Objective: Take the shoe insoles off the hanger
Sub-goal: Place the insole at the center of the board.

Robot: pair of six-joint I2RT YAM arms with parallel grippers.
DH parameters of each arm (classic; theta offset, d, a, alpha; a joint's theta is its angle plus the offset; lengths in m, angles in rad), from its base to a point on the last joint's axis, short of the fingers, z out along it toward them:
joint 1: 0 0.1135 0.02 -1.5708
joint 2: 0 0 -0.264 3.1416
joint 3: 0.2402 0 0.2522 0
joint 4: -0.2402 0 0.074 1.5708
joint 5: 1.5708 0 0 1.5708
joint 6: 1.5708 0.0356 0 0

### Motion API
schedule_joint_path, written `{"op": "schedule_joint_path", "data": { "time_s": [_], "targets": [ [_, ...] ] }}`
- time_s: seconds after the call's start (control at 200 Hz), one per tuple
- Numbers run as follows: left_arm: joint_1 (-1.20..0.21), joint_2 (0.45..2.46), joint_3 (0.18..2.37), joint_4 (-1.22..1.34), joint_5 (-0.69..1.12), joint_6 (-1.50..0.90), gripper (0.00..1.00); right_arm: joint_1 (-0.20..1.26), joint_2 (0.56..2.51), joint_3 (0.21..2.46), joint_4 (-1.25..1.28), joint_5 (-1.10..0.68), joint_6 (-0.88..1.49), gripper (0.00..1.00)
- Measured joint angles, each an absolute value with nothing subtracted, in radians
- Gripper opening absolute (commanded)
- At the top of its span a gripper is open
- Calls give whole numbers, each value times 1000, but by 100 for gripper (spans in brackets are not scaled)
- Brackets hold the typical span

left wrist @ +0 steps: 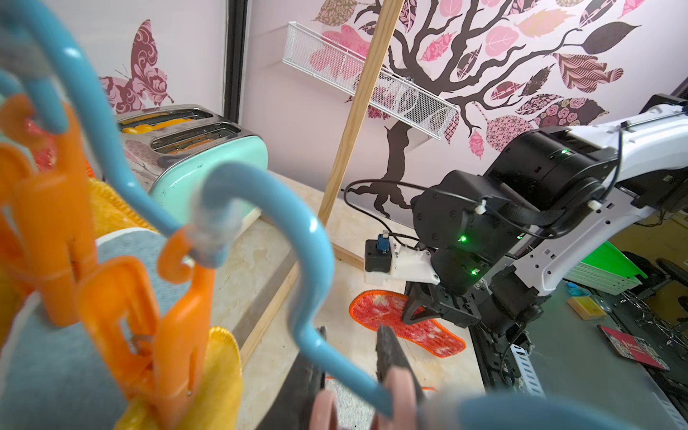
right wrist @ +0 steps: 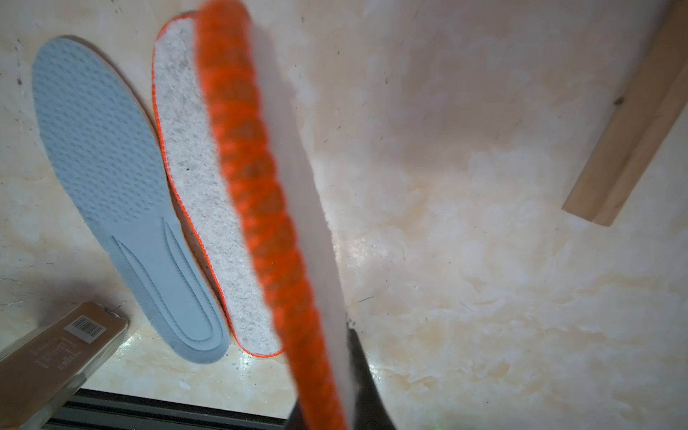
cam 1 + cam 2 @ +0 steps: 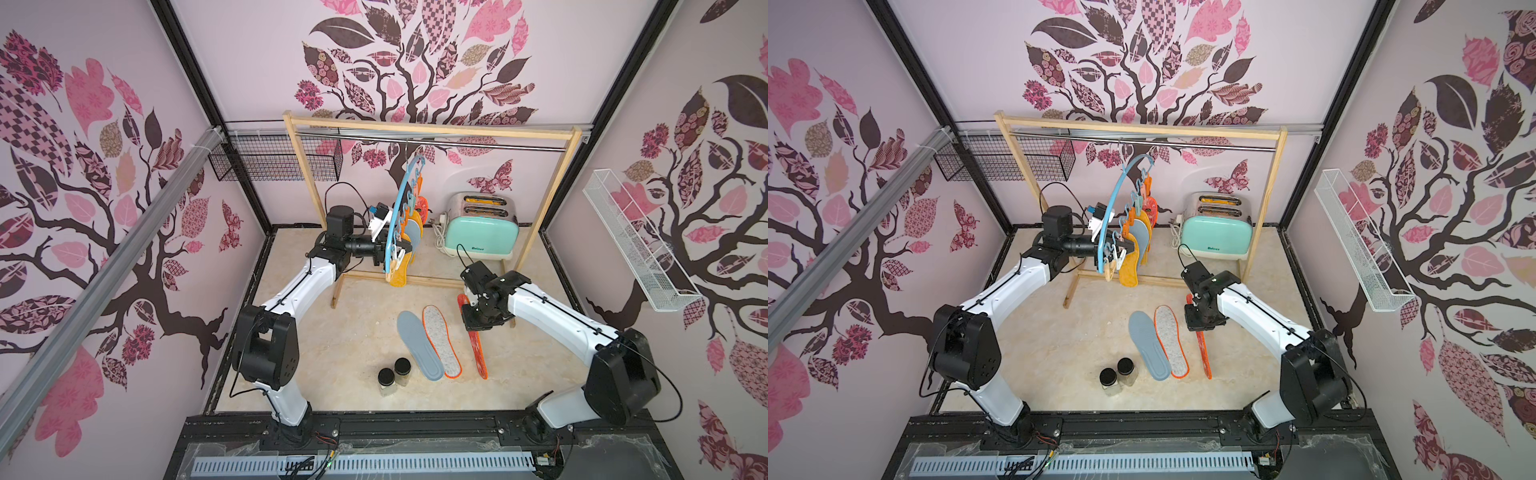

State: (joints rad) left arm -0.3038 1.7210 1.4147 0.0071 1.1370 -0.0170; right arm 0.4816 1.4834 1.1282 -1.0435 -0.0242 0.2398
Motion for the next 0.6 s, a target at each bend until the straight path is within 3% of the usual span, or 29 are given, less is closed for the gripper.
{"op": "schedule_joint_path", "data": {
  "time_s": [0.36, 0.495, 0.6],
  "targets": [
    [-304, 1721, 1414, 7, 1134, -17, 12, 390, 1638, 1095, -936, -187, 223, 8],
    [-304, 1721, 1414, 7, 1134, -17, 12, 366, 1662, 1077, -915, -213, 220, 12],
    [-304, 1719, 1412, 7, 1134, -17, 12, 355, 1674, 1080, -906, -212, 216, 20]
  ]
}}
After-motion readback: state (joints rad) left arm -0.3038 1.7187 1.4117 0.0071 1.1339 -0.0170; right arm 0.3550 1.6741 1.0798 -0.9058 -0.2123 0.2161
